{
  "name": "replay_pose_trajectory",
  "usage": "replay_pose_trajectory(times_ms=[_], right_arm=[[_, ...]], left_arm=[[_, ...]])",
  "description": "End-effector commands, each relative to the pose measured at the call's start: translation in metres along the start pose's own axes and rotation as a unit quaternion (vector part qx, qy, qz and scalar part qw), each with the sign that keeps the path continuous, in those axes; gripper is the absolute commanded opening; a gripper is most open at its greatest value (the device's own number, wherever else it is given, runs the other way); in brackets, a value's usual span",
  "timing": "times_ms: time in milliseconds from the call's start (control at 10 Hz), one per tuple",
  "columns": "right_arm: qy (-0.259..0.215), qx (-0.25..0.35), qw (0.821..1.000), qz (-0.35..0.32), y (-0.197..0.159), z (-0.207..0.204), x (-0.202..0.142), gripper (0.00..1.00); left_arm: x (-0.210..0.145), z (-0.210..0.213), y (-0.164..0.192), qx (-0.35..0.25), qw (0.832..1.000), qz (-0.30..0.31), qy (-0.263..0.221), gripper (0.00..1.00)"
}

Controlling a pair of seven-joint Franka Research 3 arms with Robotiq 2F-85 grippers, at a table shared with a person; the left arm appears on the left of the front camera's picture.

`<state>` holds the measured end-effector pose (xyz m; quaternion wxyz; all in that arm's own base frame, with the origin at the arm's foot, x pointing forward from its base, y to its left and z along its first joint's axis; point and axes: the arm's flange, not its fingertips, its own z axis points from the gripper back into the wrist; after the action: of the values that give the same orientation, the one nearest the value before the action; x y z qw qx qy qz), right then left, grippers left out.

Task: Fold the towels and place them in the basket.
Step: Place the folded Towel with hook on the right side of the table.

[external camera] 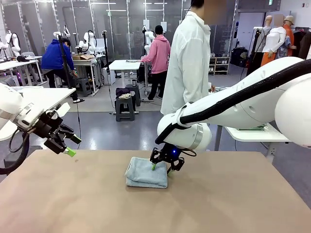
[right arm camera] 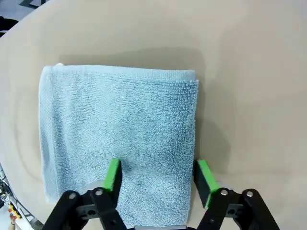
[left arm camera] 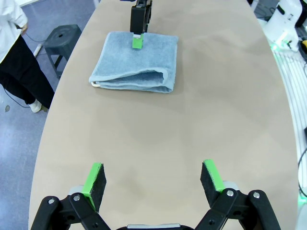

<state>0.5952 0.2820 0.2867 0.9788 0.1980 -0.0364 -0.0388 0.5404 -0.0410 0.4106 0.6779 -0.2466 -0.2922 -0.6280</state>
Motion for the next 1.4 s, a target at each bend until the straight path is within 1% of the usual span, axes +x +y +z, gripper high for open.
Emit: replay_pose_trajectory(times_ms=[0, 100, 200, 300, 400, 500, 700, 800, 900, 1200, 1300], right_arm=[[0.004, 0.012, 1.000, 0.003, -0.0018, -0.0029, 0.0003, 0.57], [0.003, 0.011, 1.000, 0.003, -0.0012, -0.0021, -0.0008, 0.41], [0.002, 0.010, 1.000, 0.004, -0.0009, -0.0013, -0.0019, 0.37], [0.002, 0.009, 1.000, 0.005, -0.0002, 0.0001, -0.0022, 0.21], [0.002, 0.003, 1.000, 0.004, 0.0004, 0.0007, -0.0030, 0.18], [0.002, -0.006, 1.000, 0.005, 0.0011, 0.0020, -0.0034, 0.01], [0.005, -0.018, 1.000, 0.011, 0.0013, 0.0033, -0.0016, 0.00], [-0.023, -0.032, 0.999, 0.007, 0.0016, 0.0041, 0.0024, 0.00], [0.000, -0.004, 1.000, 0.009, 0.0025, 0.0005, -0.0007, 0.00], [0.000, -0.004, 1.000, 0.009, 0.0025, 0.0005, -0.0007, 0.00], [-0.004, -0.009, 1.000, 0.013, 0.0031, 0.0014, -0.0001, 0.08]], left_arm=[[0.0017, 0.0011, 0.0001, 0.002, 1.000, 0.004, 0.005, 1.00], [0.0017, 0.0011, 0.0001, 0.002, 1.000, 0.004, 0.005, 1.00], [0.0017, 0.0011, 0.0001, 0.002, 1.000, 0.004, 0.005, 1.00], [0.0017, 0.0011, 0.0001, 0.002, 1.000, 0.004, 0.005, 1.00], [0.0017, 0.0011, 0.0001, 0.002, 1.000, 0.004, 0.005, 1.00], [0.0017, 0.0011, 0.0001, 0.002, 1.000, 0.004, 0.005, 1.00], [0.0017, 0.0011, 0.0001, 0.002, 1.000, 0.004, 0.005, 1.00], [0.0017, 0.0011, 0.0001, 0.002, 1.000, 0.004, 0.005, 1.00], [0.0017, 0.0011, 0.0001, 0.002, 1.000, 0.004, 0.005, 1.00], [0.0017, 0.0011, 0.0001, 0.002, 1.000, 0.004, 0.005, 1.00], [0.0017, 0.0011, 0.0001, 0.002, 1.000, 0.004, 0.005, 1.00]])
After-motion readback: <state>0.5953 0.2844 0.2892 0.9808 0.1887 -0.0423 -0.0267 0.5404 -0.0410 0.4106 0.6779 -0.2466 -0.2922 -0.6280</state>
